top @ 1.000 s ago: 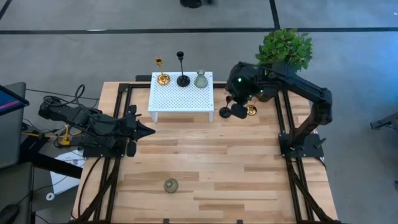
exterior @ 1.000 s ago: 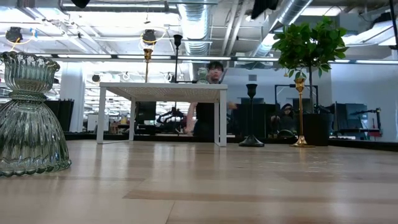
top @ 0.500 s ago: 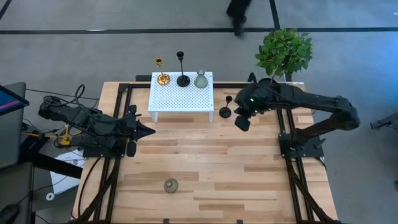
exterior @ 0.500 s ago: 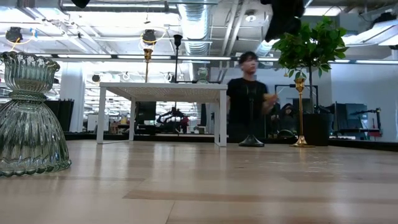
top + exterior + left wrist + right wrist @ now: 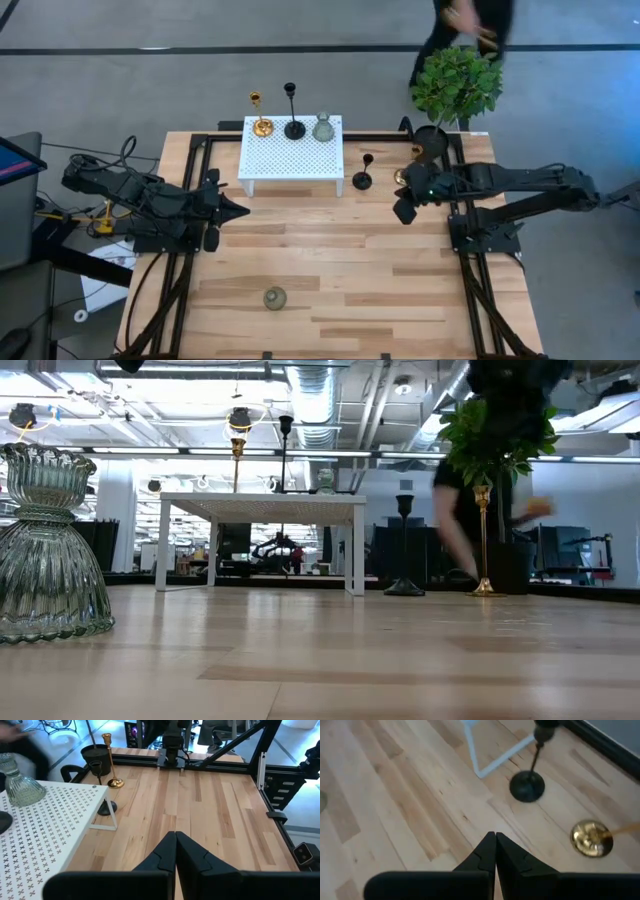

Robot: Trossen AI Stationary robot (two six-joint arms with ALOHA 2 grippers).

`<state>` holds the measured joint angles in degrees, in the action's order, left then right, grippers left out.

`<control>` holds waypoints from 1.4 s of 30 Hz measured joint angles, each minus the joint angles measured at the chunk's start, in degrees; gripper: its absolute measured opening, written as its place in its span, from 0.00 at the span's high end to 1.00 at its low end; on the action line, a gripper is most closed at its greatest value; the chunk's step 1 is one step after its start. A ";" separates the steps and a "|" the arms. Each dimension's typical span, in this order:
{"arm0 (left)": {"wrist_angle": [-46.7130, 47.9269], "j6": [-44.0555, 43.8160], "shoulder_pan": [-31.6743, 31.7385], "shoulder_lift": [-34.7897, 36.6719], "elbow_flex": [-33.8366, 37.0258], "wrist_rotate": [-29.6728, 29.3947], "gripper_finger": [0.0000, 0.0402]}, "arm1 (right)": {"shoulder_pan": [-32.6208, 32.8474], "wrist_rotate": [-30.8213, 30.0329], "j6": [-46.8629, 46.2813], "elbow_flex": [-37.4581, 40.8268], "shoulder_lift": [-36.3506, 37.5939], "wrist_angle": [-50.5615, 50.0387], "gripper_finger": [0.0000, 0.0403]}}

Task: Pick & Place candle stick holders
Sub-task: Put the golden candle holder on the shelf aligned with the other golden candle holder

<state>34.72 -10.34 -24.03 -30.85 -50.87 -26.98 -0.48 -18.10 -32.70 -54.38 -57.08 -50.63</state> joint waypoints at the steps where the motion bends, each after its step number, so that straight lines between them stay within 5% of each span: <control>1: 0.00 -0.01 -0.01 0.00 0.00 0.00 0.99 | 0.61 -0.85 -1.26 1.07 0.78 0.20 1.00; 16: -0.02 -0.01 0.00 0.00 0.00 0.00 0.99 | 6.91 -24.46 -25.46 14.79 5.61 -0.24 1.00; 28: -0.02 -0.02 0.00 0.00 0.00 0.00 0.99 | 6.83 -25.33 -25.45 22.17 1.16 3.36 1.00; 42: -0.02 -0.03 0.00 0.00 0.00 -0.02 0.99 | 3.26 -28.71 -23.82 30.99 -2.27 20.79 1.00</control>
<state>34.70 -10.37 -24.03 -30.85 -50.87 -27.00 2.78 -46.82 -56.52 -23.40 -59.35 -29.84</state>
